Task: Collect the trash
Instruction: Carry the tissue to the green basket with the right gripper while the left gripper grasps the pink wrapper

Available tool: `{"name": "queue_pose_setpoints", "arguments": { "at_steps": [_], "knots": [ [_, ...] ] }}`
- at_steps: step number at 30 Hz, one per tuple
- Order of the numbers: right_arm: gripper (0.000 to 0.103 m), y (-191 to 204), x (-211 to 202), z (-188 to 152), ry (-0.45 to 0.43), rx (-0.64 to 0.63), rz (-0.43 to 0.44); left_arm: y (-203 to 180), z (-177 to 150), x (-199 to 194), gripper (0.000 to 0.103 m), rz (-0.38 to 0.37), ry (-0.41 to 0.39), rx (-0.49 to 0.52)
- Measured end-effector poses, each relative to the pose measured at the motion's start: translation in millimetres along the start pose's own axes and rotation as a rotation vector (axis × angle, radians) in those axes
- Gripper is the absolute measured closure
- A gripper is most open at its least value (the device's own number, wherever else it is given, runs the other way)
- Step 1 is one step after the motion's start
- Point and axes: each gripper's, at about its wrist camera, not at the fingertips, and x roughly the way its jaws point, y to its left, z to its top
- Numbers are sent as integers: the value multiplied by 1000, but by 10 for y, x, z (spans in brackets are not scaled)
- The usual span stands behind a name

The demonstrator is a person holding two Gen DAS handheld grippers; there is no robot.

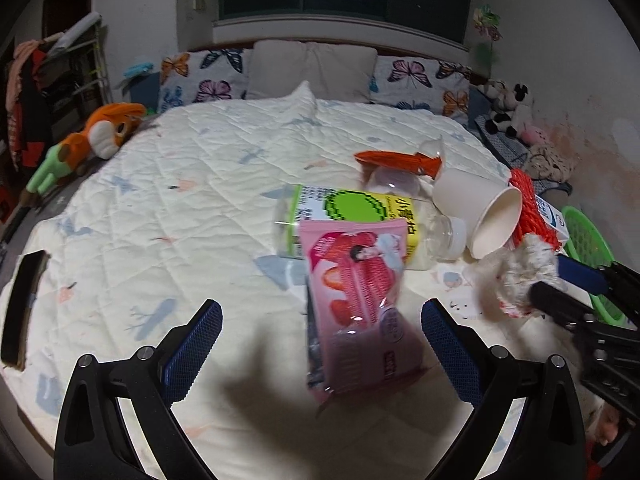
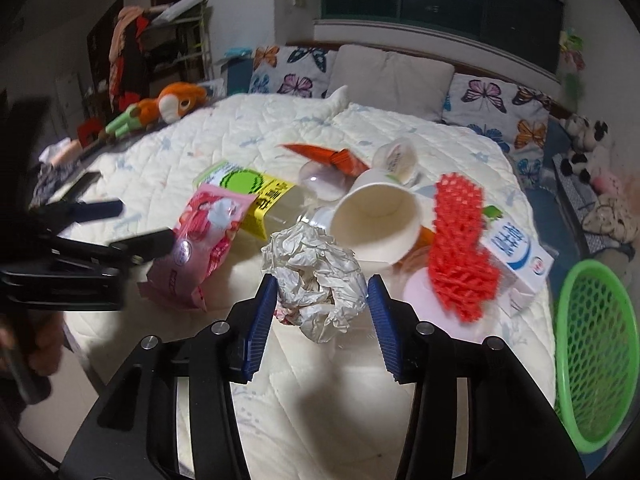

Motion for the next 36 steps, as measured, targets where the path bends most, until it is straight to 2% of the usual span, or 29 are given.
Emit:
{"name": "queue_pose_setpoints", "arguments": {
  "at_steps": [10,18,20,26,36],
  "knots": [
    [55,-305,-336,-148,-35,91,-53,-97,71,338,8,-28,68,-6],
    [55,-543,-446,-315,-27,157,-99,-138,57,464,34,-77,109,-19],
    [55,-607,-470,-345,-26,172,-109,-145,48,474,43,-87,113,-15],
    [55,-768,-541,-419,-30,207,-139,-203,22,354,57,-111,90,-5],
    [55,-1067,-713,-516,-50,275,-170,-425,81,-81,59,-160,26,50]
  ]
}}
